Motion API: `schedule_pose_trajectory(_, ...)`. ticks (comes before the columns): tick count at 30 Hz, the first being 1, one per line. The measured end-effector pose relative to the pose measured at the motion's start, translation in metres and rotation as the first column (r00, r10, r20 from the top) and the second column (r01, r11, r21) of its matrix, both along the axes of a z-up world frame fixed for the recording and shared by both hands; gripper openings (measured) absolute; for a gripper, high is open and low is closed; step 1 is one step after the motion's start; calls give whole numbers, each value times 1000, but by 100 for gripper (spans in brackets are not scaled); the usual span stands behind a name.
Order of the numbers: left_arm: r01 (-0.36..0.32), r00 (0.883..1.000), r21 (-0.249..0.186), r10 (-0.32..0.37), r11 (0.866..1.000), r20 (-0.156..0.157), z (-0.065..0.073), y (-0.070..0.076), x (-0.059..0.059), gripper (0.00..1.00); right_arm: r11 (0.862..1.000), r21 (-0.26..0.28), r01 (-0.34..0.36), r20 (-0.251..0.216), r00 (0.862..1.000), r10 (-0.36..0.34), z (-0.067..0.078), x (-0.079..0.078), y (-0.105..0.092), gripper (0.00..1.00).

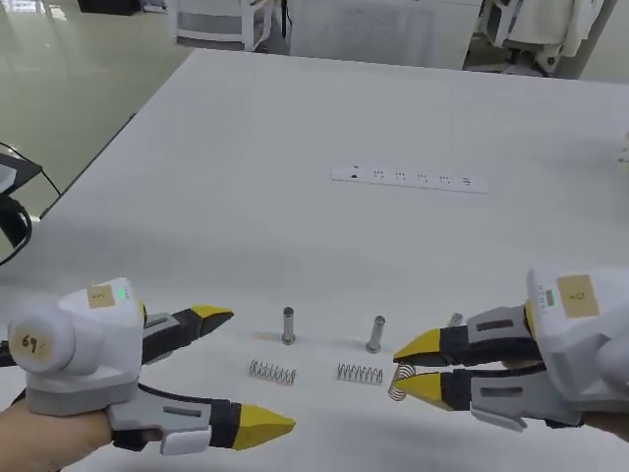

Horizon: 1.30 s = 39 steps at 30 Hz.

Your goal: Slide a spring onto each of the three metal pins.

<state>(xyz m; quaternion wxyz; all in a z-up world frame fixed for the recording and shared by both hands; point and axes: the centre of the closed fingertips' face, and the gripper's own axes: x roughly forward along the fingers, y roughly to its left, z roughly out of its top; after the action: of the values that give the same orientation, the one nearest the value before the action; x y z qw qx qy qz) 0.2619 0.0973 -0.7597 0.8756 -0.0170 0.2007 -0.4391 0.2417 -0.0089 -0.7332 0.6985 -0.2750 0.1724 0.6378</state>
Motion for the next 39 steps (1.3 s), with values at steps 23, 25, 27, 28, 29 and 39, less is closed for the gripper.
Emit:
schedule_pose_trajectory(23, -22, 1000, -21, 22, 1000, 5, 3, 10, 0, 98, 996, -36, 86, 5, 996, -86, -13, 23, -39, 7)
schedule_pose_trajectory(25, -20, 1000, -19, 20, 1000, 5, 2, 9, 0, 98, 994, -35, 102, 8, 995, -101, -13, 27, -43, 7)
schedule_pose_trajectory(27, -18, 1000, -16, 18, 1000, 3, 2, 8, -1, 98, 993, -38, 112, 13, 994, -111, -13, 30, -47, 7)
schedule_pose_trajectory(28, -18, 1000, -14, 18, 1000, 3, 1, 8, -1, 98, 992, -37, 117, 14, 993, -116, -12, 31, -49, 7)
schedule_pose_trajectory(29, -18, 1000, -12, 18, 1000, 2, 1, 8, -2, 98, 992, -37, 124, 17, 992, -123, -12, 33, -51, 7)
schedule_pose_trajectory(39, -24, 1000, -11, 24, 1000, -2, 1, 10, -2, 98, 983, -32, 178, 18, 984, -178, -9, 48, -61, 7)
